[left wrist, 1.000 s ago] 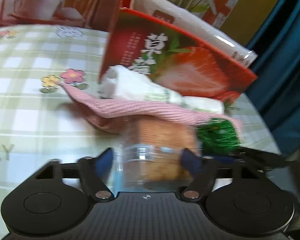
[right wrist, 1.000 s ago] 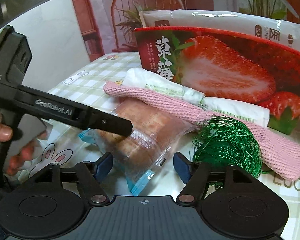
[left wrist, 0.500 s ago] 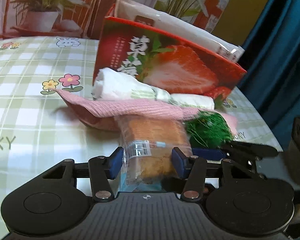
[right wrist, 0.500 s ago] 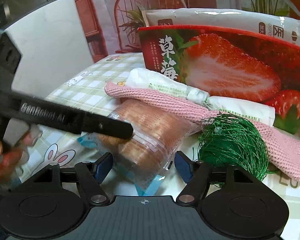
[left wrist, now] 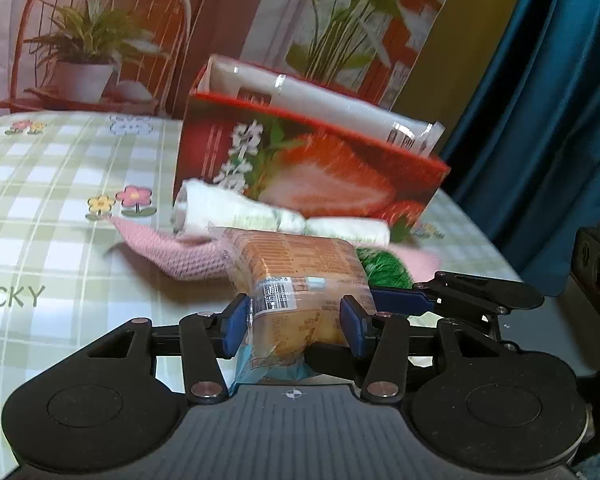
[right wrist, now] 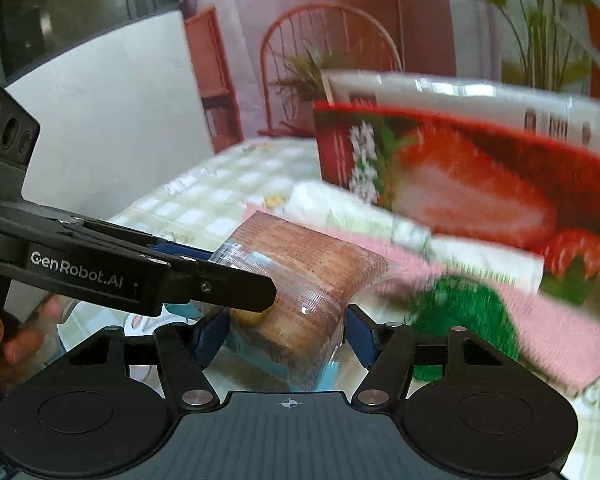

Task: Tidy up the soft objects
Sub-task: 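Lift the bread packet with both tools and carry it over the red box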

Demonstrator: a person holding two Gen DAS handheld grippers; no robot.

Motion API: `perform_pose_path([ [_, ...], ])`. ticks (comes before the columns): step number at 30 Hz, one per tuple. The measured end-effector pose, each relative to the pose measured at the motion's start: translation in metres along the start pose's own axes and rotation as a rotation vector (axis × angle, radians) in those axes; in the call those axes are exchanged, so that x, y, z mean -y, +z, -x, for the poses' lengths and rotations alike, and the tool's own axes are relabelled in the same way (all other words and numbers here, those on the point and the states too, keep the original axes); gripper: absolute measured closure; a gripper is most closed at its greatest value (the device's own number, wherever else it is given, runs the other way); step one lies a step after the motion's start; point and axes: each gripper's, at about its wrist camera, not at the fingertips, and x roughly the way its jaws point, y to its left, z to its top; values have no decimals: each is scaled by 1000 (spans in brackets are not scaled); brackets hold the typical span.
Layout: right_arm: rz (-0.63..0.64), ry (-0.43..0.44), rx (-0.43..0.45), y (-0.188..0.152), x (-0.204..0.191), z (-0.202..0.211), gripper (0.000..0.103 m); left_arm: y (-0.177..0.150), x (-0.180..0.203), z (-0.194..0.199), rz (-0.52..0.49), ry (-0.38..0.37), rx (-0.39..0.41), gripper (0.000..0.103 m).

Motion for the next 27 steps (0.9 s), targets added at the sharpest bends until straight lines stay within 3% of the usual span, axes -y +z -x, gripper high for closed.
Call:
perform_pose_path([
  [7,100,-45,97,10,-7,22,44,15,11,8,-30,-34,43,52],
  [12,118,-75,159,33,3,35,44,52,21,9,-62,-67,82,52],
  [20,133,-117,245,103,51,54,44,125,46,-10,-116,-126,135,50],
  [27,187,-151,259,149,103,52,46,180,54,-58,-156,-168,126,45],
])
